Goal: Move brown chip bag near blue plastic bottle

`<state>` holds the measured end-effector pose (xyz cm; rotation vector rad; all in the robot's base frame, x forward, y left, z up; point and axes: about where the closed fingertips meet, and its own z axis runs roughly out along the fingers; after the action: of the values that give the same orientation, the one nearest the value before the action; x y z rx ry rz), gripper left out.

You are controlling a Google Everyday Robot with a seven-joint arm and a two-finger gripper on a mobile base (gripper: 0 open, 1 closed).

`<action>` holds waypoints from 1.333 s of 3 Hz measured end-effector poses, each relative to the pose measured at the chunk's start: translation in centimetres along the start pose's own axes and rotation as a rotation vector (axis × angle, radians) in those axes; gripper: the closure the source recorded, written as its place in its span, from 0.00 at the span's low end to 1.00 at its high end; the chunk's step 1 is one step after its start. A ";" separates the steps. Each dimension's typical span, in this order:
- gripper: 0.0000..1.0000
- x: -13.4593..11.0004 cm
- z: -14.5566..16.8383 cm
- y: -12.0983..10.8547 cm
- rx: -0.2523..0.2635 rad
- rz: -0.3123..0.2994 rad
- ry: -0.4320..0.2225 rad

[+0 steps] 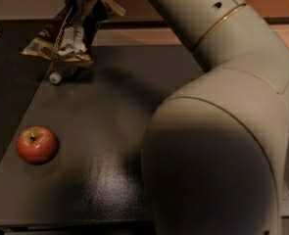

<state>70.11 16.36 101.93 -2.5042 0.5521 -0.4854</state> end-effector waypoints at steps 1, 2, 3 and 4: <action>0.59 -0.6 0.9 2.0 -0.016 0.007 -0.071; 0.36 -1.3 1.9 3.5 -0.029 0.014 -0.136; 0.12 -1.4 2.1 3.4 -0.029 0.014 -0.138; 0.00 -1.5 2.4 3.4 -0.030 0.013 -0.141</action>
Offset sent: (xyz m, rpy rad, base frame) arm -0.0216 -0.0240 -0.0538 0.0363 0.1957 0.0894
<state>68.87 15.42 97.79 -2.5380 0.5238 -0.2947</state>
